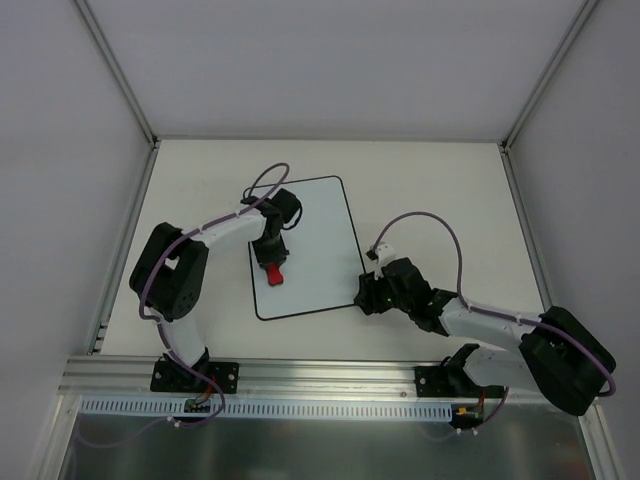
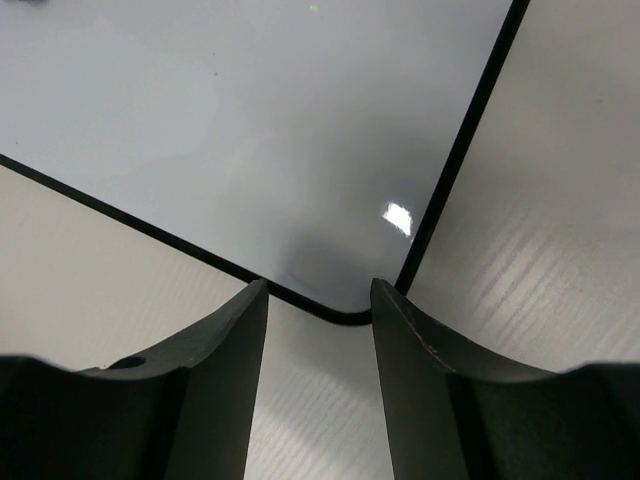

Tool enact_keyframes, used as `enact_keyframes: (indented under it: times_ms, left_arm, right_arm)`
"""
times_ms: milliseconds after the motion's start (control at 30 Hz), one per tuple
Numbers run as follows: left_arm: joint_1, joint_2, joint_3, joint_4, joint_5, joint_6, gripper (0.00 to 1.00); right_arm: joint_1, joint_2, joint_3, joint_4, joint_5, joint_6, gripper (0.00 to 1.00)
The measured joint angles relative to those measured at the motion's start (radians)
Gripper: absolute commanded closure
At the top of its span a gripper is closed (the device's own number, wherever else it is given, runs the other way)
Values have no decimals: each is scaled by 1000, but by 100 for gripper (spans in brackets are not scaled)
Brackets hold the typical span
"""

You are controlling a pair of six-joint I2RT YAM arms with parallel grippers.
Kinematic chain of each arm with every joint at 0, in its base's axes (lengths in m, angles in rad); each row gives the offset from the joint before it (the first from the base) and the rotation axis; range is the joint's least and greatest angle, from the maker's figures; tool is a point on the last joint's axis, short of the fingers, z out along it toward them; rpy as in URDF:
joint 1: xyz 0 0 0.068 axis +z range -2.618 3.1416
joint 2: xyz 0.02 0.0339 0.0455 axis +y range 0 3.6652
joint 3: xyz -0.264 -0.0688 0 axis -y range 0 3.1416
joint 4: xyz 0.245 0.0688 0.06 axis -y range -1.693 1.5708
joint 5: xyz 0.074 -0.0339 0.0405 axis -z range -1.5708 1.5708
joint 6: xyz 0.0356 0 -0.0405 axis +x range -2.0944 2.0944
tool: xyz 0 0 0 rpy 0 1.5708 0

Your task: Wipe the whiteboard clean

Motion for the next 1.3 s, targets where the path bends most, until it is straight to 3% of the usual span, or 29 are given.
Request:
enact_keyframes:
  times_ms: [67, 300, 400, 533, 700, 833, 1033, 1167, 1200, 1300]
  left_arm:
    - [40, -13, 0, -10, -9, 26, 100]
    - [243, -144, 0, -24, -63, 187, 100]
    - [317, -155, 0, -25, -91, 264, 100]
    - [384, -126, 0, -14, -105, 356, 100]
    - [480, -86, 0, 37, -57, 420, 100]
    - [557, -85, 0, 74, -29, 446, 81]
    - [569, -68, -34, 114, -3, 460, 63]
    - [569, -53, -57, 118, 2, 467, 43]
    - [569, -53, -59, 119, 2, 467, 33]
    - [569, -63, -59, 121, 13, 470, 14]
  right_arm:
    - [0, -31, 3, -49, 1, -3, 45]
    - [-1, -153, 66, -266, 57, -35, 16]
    - [-6, -188, 117, -320, 80, -59, 8]
    - [-21, -231, 170, -372, 107, -84, 1]
    - [-43, -298, 215, -448, 144, -115, 1]
    - [-71, -371, 246, -498, 187, -145, 1]
    - [-122, -454, 295, -566, 243, -188, 1]
    - [-149, -480, 325, -592, 266, -214, 1]
    - [-157, -486, 333, -600, 269, -221, 1]
    - [-174, -499, 354, -625, 281, -235, 1]
